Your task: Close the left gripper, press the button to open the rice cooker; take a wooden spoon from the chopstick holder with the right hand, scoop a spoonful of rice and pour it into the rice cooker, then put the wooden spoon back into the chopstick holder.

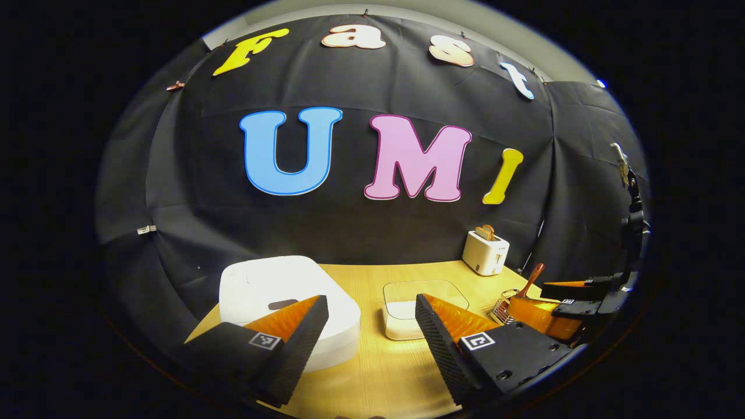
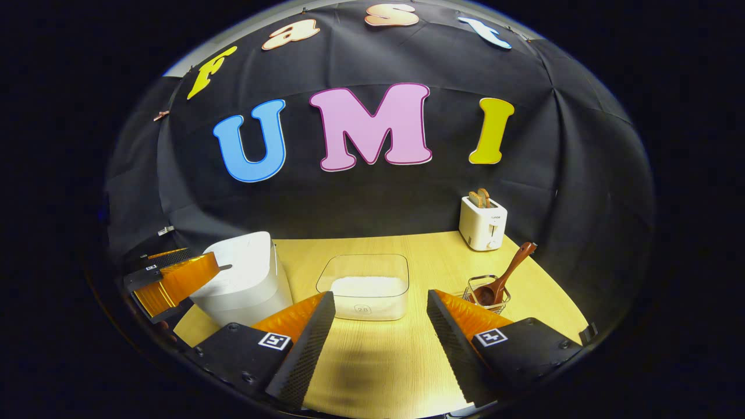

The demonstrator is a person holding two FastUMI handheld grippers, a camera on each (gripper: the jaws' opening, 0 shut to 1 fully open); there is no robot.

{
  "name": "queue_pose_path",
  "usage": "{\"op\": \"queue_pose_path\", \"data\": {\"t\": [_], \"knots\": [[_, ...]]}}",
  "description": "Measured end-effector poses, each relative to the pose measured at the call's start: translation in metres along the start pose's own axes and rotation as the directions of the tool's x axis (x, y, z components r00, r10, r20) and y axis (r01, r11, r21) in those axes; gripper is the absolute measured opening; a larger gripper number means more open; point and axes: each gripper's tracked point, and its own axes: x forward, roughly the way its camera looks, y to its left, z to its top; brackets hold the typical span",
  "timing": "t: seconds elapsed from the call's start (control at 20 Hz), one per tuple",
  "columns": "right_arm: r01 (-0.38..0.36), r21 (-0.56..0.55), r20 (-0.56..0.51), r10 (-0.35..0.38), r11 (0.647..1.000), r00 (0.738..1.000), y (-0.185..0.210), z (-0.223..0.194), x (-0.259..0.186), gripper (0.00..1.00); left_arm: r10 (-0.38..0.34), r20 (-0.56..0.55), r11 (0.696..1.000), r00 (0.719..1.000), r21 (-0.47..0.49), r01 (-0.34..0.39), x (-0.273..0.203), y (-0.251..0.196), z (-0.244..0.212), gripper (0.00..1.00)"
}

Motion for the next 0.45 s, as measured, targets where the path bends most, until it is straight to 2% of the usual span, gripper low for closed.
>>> {"op": "queue_pose_path", "data": {"t": [0.45], "knots": [[0.04, 0.004, 0.001, -0.04, 0.999, 0.999, -0.007, -0.002, -0.003, 0.98, -0.012, -0.034, 1.0, 0.999, 0.016, 0.012, 0.012, 0.002, -0.008, 0.95]]}}
